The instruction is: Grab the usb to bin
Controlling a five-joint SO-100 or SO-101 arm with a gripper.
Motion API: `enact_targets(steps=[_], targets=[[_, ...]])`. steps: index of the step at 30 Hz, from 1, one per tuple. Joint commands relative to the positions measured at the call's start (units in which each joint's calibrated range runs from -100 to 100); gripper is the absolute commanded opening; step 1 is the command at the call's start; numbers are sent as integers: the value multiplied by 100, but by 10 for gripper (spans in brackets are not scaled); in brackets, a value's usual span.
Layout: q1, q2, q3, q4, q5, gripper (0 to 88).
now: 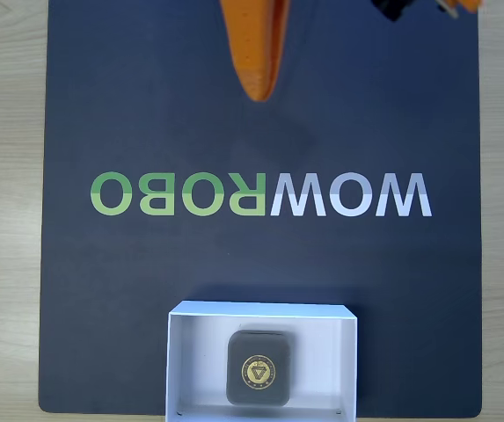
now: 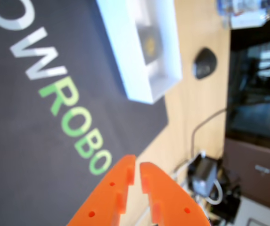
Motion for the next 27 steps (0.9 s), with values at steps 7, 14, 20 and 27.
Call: enact_targets(steps=[7, 14, 20, 27], targets=[[66, -3700, 3905, -17, 526, 9], [32, -4929, 5107, 882, 600, 9], [58, -4921, 5468, 961, 573, 9], [-10, -4929, 5441, 1153, 552, 9]])
